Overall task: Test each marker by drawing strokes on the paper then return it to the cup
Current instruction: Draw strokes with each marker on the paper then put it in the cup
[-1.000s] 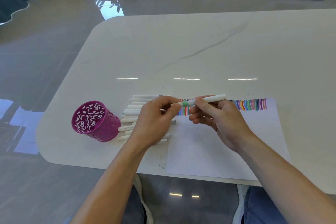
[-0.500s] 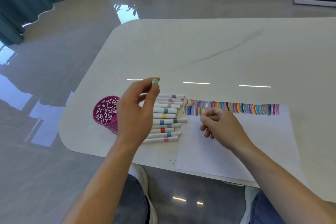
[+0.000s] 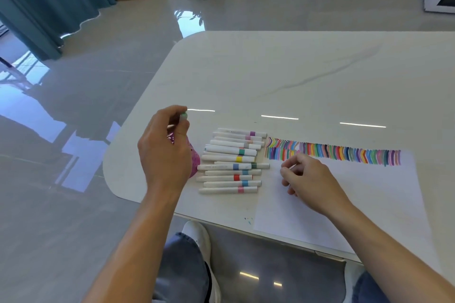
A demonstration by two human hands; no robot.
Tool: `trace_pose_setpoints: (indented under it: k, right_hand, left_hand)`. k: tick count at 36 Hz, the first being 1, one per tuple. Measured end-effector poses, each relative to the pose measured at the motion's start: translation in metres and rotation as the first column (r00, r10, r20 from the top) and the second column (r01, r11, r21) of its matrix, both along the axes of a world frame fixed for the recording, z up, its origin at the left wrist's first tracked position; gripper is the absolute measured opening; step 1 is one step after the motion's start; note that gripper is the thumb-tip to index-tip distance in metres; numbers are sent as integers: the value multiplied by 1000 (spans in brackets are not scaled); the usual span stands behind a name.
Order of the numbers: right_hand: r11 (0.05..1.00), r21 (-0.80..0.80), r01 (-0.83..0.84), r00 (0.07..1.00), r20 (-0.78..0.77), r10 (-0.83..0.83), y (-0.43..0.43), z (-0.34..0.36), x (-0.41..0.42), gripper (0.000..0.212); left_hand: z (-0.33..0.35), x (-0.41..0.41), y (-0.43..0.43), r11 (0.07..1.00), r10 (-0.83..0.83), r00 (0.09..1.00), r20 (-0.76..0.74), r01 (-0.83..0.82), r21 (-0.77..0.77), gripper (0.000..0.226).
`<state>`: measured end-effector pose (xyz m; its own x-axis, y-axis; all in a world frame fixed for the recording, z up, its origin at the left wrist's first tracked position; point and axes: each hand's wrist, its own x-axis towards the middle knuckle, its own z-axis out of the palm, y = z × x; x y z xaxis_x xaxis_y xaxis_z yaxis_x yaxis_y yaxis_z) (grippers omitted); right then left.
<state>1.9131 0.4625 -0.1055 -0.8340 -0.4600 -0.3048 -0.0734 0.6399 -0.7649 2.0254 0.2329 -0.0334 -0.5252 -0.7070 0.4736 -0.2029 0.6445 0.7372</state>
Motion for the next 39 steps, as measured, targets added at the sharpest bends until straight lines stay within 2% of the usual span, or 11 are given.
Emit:
trace_pose_setpoints:
  k: [4, 10, 16, 26, 33, 39]
  right_hand:
    - [1000, 2, -2, 1000, 3, 2, -1, 0, 0, 2]
    - [1000, 10, -7, 1000, -2, 7, -1, 0, 1, 2]
    - [1000, 23, -15, 1000, -10, 15, -1, -1, 1, 1]
    - [999, 28, -15, 1000, -20, 16, -2, -1, 1, 1]
    - [1000, 13, -13, 999, -34, 13, -1, 0, 0, 1]
    - [1000, 20, -15, 999, -43, 16, 3, 1, -2, 1]
  left_hand:
    - [-5, 0, -3, 995, 36, 995, 95, -44, 90, 24]
    - [-12, -2, -7, 979, 63, 985, 158, -92, 181, 27]
    - [-17, -9, -7, 979, 53, 984, 169, -85, 188, 27]
    - [-17, -14, -3, 990, 23, 982, 186, -49, 133, 28]
    - [-15, -11, 4, 1000, -23, 979, 204, 24, -2, 45]
    - [-17, -12, 22, 976, -126, 969, 211, 159, -146, 44]
